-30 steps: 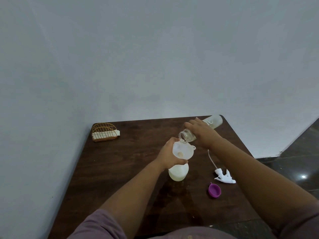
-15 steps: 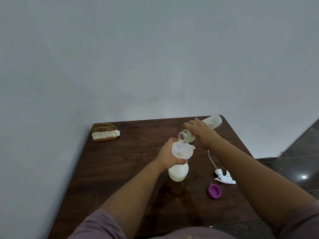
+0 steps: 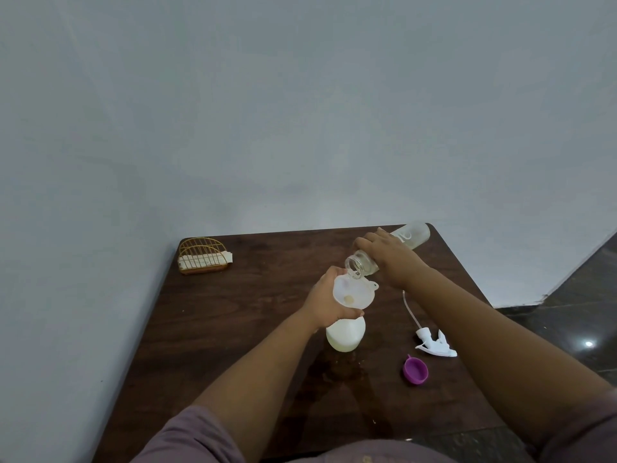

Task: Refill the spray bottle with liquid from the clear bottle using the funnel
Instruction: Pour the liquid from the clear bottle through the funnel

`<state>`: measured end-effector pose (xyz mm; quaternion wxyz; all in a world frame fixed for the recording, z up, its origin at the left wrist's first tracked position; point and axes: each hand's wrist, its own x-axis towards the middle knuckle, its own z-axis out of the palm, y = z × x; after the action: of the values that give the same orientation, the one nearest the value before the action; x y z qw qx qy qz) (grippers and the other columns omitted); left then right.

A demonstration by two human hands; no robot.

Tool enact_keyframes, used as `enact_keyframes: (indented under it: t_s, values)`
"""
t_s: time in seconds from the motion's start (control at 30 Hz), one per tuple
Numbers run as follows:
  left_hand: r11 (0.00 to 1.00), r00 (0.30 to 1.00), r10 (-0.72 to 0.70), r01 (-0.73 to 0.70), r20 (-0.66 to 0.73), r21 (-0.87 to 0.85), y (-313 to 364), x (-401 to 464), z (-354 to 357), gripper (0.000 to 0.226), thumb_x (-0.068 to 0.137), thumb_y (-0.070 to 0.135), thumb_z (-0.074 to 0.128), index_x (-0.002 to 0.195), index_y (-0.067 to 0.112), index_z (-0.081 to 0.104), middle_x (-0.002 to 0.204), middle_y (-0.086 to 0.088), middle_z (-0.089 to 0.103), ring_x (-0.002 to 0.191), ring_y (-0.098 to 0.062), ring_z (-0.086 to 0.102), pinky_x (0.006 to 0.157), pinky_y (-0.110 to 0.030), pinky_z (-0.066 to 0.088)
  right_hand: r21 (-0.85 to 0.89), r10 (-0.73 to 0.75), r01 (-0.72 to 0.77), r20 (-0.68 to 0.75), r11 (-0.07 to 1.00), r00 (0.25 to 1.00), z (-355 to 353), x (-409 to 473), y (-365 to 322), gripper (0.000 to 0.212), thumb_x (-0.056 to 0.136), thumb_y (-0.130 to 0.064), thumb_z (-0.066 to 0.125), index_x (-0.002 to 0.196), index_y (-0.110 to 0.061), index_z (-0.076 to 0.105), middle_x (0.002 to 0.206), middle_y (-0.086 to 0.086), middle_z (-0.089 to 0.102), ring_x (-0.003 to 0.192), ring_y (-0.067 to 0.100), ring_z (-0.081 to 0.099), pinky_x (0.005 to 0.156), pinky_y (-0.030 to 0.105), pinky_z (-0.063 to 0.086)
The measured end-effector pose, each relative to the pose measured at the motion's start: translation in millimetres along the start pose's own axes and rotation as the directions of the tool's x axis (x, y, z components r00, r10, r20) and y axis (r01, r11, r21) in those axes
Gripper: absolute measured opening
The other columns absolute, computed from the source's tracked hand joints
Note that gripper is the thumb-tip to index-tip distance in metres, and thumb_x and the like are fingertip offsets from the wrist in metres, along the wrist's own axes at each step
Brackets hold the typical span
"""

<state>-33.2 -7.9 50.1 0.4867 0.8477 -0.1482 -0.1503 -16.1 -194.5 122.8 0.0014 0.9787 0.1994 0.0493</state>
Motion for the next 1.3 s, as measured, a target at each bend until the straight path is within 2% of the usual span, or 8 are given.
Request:
enact_keyframes:
  t_s: [0.77,1.3]
  values:
    - [1.0,1.0,-0.009,0.009,0.0,0.0,0.8,-1.5,2.0,0.079,0.06,0.031,0.089,0.124,0.033,0.042,0.122,0.006,0.052,0.111,-0.018,0.052,0.093,-0.045,0.052,0.005,0.011,-0.01,-0.021,1.0,1.0,-8.4,-4.6,-3.8,0.041,0.075,-0.007,0.066,0.113,-0.016,0.052,0.107,0.002,0.055,0.102,0.023,0.047,0.087,0.038,0.044]
    - [1.0,1.0,-0.017,0.017,0.0,0.016,-0.8,0.5,2.1,0.081,0.061,0.031,0.089,0.126,0.035,0.04,0.125,0.007,0.05,0.113,-0.018,0.051,0.094,-0.042,0.052,-0.011,0.025,-0.025,-0.006,1.0,1.0,-12.8,-7.8,-4.9,0.045,0.077,-0.008,0.067,0.117,-0.017,0.05,0.113,0.002,0.054,0.105,0.022,0.045,0.087,0.035,0.042]
